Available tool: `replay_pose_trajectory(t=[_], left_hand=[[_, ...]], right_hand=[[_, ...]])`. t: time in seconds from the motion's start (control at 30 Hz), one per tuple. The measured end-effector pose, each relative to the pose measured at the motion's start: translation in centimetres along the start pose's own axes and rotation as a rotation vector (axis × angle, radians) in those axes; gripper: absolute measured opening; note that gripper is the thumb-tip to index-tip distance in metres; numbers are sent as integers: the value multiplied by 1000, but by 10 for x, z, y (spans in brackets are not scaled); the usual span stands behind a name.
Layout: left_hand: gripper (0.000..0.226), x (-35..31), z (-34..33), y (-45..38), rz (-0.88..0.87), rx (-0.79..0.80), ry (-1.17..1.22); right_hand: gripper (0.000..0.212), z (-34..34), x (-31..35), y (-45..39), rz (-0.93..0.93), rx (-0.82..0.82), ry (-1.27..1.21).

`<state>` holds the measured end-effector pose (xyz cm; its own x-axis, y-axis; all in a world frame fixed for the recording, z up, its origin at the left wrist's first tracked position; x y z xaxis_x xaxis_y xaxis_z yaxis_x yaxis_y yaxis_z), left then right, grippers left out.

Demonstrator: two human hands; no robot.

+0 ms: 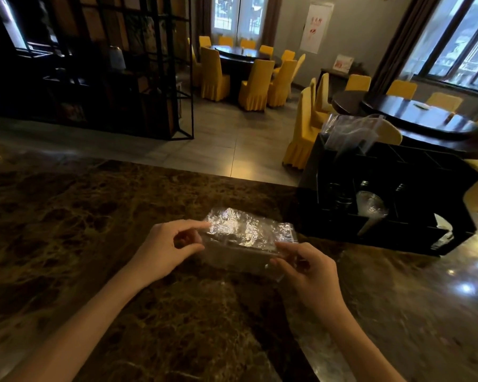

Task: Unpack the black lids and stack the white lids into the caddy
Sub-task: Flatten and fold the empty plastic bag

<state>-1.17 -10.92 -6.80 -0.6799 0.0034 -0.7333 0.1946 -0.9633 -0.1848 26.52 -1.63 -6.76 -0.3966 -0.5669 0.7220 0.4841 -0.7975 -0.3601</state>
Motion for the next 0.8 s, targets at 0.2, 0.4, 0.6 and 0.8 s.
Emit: replay_pose_trajectory(t=[0.2, 0.4, 0.6, 0.8], left_hand=[[41, -18, 8, 5, -215, -181, -234], [33, 8, -25, 29, -248, -134, -414], [36, 34, -57, 59, -190, 34, -459], [33, 34, -70, 64, -172, 78, -461]], right_hand=[[27, 5, 6, -1, 149, -57, 221], [16, -18, -13, 22, 156, -27, 461], [28, -46, -44, 55, 130, 131, 544], [34, -53, -54, 71, 72, 220, 485]])
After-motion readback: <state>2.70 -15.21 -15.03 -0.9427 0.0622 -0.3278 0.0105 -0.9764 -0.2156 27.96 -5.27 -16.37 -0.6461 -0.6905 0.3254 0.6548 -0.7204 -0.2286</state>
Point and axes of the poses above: each hand's wrist, its own y-axis away from the middle knuckle, its own z-axis out of the back of the hand, x = y × z, the point moved 6 cm from there along -y, towards the middle knuckle, and after that the axes turned 4 degrees about x, right-handed, at the moved point
